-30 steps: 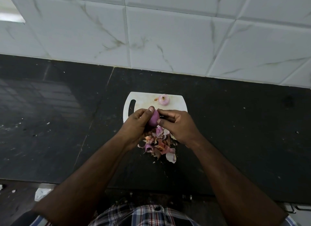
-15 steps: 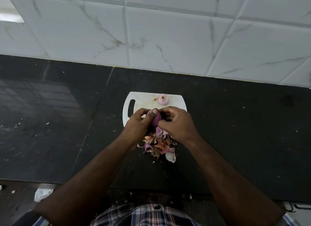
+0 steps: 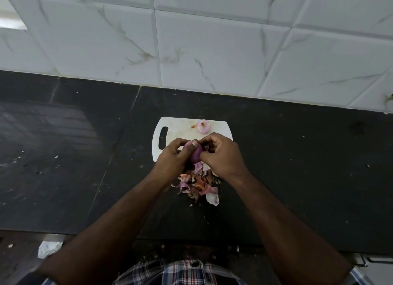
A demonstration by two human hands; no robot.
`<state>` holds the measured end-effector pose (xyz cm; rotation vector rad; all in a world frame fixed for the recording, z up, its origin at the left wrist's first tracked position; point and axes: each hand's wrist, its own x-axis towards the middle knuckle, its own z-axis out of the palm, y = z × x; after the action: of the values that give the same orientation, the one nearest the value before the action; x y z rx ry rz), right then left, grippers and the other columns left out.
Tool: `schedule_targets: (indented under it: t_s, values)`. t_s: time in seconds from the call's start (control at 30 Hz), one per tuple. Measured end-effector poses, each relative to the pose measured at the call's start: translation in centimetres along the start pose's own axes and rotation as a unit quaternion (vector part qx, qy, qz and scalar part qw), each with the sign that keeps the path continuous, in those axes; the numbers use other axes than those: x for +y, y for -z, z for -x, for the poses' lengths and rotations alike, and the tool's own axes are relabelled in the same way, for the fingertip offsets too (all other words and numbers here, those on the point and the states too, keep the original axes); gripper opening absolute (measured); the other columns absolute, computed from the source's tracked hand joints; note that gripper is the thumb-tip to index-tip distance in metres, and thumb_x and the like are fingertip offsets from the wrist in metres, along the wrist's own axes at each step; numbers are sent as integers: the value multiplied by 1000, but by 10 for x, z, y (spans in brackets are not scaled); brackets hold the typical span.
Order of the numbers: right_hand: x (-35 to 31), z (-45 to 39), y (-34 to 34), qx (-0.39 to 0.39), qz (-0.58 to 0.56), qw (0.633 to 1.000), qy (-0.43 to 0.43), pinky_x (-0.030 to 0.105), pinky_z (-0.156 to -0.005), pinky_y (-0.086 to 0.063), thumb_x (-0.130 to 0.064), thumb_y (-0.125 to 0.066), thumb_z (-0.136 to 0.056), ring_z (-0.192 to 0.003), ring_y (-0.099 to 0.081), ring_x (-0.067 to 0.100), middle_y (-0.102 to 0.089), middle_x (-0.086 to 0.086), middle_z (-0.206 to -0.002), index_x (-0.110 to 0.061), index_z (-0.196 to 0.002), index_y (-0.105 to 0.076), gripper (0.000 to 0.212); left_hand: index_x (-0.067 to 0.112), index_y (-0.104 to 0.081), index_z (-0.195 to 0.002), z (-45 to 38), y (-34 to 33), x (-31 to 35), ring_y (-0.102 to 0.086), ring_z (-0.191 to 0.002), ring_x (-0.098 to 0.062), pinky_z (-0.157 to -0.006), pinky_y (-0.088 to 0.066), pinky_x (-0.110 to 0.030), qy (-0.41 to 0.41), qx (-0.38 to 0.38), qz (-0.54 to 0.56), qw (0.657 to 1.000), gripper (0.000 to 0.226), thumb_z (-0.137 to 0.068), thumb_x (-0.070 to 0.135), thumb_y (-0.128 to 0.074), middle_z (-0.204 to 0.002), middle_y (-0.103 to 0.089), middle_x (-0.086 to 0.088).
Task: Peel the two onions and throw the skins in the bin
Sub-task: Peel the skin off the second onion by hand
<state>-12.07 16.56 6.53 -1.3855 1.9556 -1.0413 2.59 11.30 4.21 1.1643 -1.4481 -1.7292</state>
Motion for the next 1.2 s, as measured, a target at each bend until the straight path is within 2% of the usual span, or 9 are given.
schedule_targets:
  t_s: [0.17, 0.33, 0.47, 0.63, 0.7, 0.8, 0.93, 1.03, 1.2]
  values:
    - [1, 4, 5, 0, -28, 1000, 6, 35, -82, -60, -14, -67, -85, -87, -70, 3, -76, -9, -93, -21, -104, -77, 22, 19, -66, -112, 1, 2, 3, -65, -62, -16, -55, -50, -25, 4, -8, 11, 1000, 34, -95, 47, -61, -89, -70, -13]
    - [2, 4, 5, 38, -25, 999, 12, 34, -79, -60, -16, -71, -84, -82, -70, 3, -76, -9, -88, -19, -98, -79, 16, 16, -67, -112, 5, 1, 4, -61, -67, -18, -54, -49, -27, 21, -42, 56, 997, 31, -99, 42, -58, -92, -66, -15]
    - [6, 1, 0, 68, -52, 996, -26, 33, -74, -60, -9, -70, -82, -76, -70, 7, -76, -6, -86, -19, -97, -77, 19, 9, -62, -116, 10, 0, 10, -58, -64, -17, -52, -48, -24, 55, -53, 113, 991, 38, -102, 42, -49, -88, -64, -15]
    - [24, 2, 6, 17, -9, 998, -53, 30, -72, -57, -13, -70, -89, -73, -68, 8, -75, -6, -85, -18, -102, -77, 16, 8, -62, -123, 12, 6, 18, -56, -59, -17, -50, -50, -22, 109, -63, 185, 975, 53, -101, 53, -43, -86, -67, -17]
    - [26, 5, 9, -33, 52, 997, -46, 21, -73, -49, -22, -71, -90, -80, -66, 4, -75, -7, -92, -18, -103, -78, 15, 7, -62, -120, 14, 6, 21, -55, -56, -16, -49, -49, -21, 121, -62, 194, 972, 56, -100, 56, -43, -82, -67, -16]
    - [21, 7, 9, -36, 31, 998, -28, 30, -88, -54, -20, -74, -87, -106, -66, 10, -72, -4, -120, -17, -108, -77, 21, 7, -64, -113, 16, 4, 21, -55, -54, -14, -49, -47, -22, 138, -56, 190, 970, 58, -98, 59, -43, -77, -69, -14]
    - [4, 6, 10, -35, -87, 996, 2, 28, -78, -55, -23, -73, -89, -86, -68, -2, -76, -7, -107, -21, -115, -74, 26, 0, -64, -106, 14, 3, 19, -54, -52, -14, -47, -45, -22, 148, -56, 195, 968, 69, -95, 65, -43, -76, -67, -14]
    - [0, 4, 10, -56, -66, 996, 0, 36, -88, -58, -26, -74, -88, -92, -70, 4, -77, -7, -101, -19, -109, -75, 22, 0, -65, -103, 14, 4, 18, -55, -53, -14, -49, -45, -22, 155, -61, 199, 966, 71, -94, 67, -43, -75, -67, -14]
    - [1, 7, 10, -49, -17, 998, 36, 35, -84, -58, -17, -72, -89, -88, -70, 7, -77, -8, -94, -19, -101, -76, 13, 1, -65, -105, 16, 5, 18, -54, -50, -14, -47, -45, -21, 167, -69, 202, 963, 70, -94, 66, -43, -74, -66, -14]
